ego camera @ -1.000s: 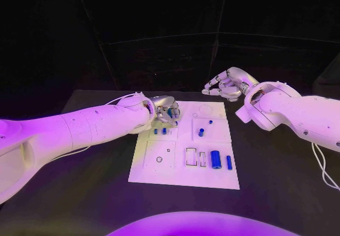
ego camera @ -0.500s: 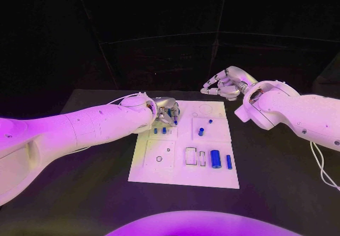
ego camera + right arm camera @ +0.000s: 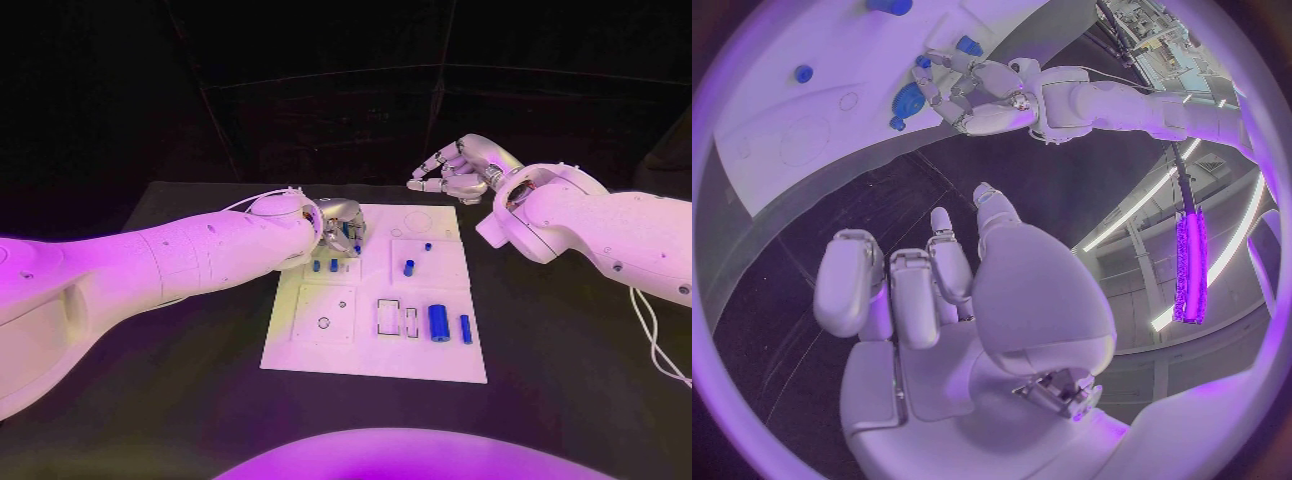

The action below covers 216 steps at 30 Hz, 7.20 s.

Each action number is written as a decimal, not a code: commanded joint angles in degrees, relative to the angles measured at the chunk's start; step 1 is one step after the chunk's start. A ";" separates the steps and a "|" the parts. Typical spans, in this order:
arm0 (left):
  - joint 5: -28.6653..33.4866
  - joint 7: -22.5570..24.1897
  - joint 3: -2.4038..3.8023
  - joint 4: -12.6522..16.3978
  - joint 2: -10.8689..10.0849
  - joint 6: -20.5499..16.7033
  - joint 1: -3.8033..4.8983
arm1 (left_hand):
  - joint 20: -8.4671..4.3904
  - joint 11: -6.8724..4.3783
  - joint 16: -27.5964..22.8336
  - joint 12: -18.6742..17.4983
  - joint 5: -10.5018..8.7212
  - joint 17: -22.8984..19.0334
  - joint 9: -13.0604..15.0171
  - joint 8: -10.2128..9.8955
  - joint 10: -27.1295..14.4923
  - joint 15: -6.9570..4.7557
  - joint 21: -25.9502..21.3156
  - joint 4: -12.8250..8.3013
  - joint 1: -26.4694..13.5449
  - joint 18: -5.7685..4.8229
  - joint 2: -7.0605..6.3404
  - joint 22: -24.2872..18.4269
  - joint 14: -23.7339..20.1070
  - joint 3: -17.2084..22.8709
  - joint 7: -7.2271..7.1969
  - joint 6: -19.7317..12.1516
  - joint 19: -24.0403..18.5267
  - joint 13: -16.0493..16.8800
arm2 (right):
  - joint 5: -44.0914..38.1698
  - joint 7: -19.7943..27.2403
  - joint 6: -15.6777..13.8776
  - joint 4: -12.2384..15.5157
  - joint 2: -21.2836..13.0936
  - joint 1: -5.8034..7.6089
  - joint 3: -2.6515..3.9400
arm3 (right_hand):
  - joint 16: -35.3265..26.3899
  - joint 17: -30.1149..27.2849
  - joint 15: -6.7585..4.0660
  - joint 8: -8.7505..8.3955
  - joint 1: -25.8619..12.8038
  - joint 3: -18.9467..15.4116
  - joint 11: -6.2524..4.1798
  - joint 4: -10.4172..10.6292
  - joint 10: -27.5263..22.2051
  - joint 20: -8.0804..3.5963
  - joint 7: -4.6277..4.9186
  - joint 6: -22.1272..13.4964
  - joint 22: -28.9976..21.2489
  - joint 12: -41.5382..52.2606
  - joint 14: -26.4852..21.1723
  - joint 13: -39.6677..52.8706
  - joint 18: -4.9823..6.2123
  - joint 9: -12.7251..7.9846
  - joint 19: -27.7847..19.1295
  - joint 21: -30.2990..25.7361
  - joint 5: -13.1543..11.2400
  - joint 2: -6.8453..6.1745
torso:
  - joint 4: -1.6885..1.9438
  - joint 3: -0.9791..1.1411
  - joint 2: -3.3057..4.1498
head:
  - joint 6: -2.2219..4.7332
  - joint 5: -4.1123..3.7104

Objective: Assemble the parts on the task board

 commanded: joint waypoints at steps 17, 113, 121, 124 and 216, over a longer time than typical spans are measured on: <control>-0.02 -0.77 -0.13 -1.16 0.76 0.40 -0.30 | -0.46 -0.69 0.06 -1.70 -0.13 -0.54 -1.25 -1.25 4.12 -0.59 1.96 -0.62 -0.19 -1.51 2.37 2.13 0.87 3.74 -0.21 2.85 1.28 -2.02 | 0.12 0.51 -0.12 0.03 0.24 0.12 0.04 | -0.30 2.18 -0.32 0.32 0.04 -0.37 -0.03 0.02 -0.23 0.01 0.07 -0.48 -0.04 -0.10 3.42 0.01 -0.22 -0.09 -0.47 -0.37 0.17 0.69 | 0.03 -0.03 -0.02 | 0.00 -0.20; 7.17 -2.56 3.34 3.72 -8.41 3.11 -0.70 | -0.17 0.28 -0.63 -7.27 -0.16 -3.11 -3.48 -6.71 6.86 0.06 2.03 -2.33 -3.72 -1.75 -1.39 2.88 0.84 8.02 1.11 3.25 1.51 -5.80 | 0.11 0.13 0.22 -0.65 0.06 0.10 0.03 | -0.32 2.19 -0.33 0.48 0.11 -0.62 -0.04 0.15 -0.23 0.00 0.06 -0.50 -0.03 -0.10 3.43 -0.01 -0.22 -0.12 -0.44 -0.38 0.39 0.83 | 0.02 -0.04 -0.03 | -0.24 0.51; 7.18 -2.37 3.33 3.78 -8.51 2.87 -0.70 | 0.08 0.48 -0.61 -7.71 -0.16 -3.31 -3.49 -8.16 6.90 0.27 1.96 -2.53 -4.04 -1.72 -2.02 2.89 0.77 7.86 1.25 1.71 1.47 -6.02 | 0.11 0.01 0.33 -0.77 0.02 0.10 0.03 | -0.40 2.04 -0.33 0.48 0.11 -0.66 -0.04 0.16 -0.33 0.00 0.06 -0.53 -0.20 -0.24 3.40 -0.17 -0.19 -0.12 -0.51 -0.46 0.40 0.81 | 0.00 -0.04 -0.04 | -0.22 0.55; 7.21 -2.42 3.33 3.69 -8.68 2.77 -0.71 | 0.13 0.48 -0.59 -7.88 -0.16 -3.38 -3.50 -8.85 6.91 0.29 1.97 -2.66 -4.02 -1.70 -2.17 2.94 0.75 7.85 1.25 0.94 1.46 -6.08 | 0.05 -0.40 0.71 -0.94 -0.03 0.11 0.03 | -0.40 2.04 -0.33 0.48 0.11 -0.66 -0.04 0.16 -0.33 0.00 0.06 -0.53 -0.20 -0.24 3.40 -0.17 -0.19 -0.12 -0.51 -0.46 0.40 0.81 | -0.01 -0.03 -0.04 | -0.21 0.55; 74.67 31.66 3.22 15.16 -22.35 -5.39 -1.13 | 1.12 0.91 -18.20 -7.32 -0.07 -34.40 -3.19 -9.37 8.50 1.04 -22.62 1.23 -8.66 2.06 0.83 -20.20 -13.27 5.00 1.95 4.70 -10.38 -5.94 | -44.29 -7.90 7.76 -4.72 3.11 -7.82 -0.29 | -5.83 -6.60 0.21 -5.06 7.16 34.67 0.84 -9.00 -10.18 0.59 0.13 10.64 -6.06 -61.07 2.25 -68.10 0.81 0.00 -2.01 -4.10 -16.47 -4.63 | 0.00 -0.11 -0.15 | 0.78 -4.03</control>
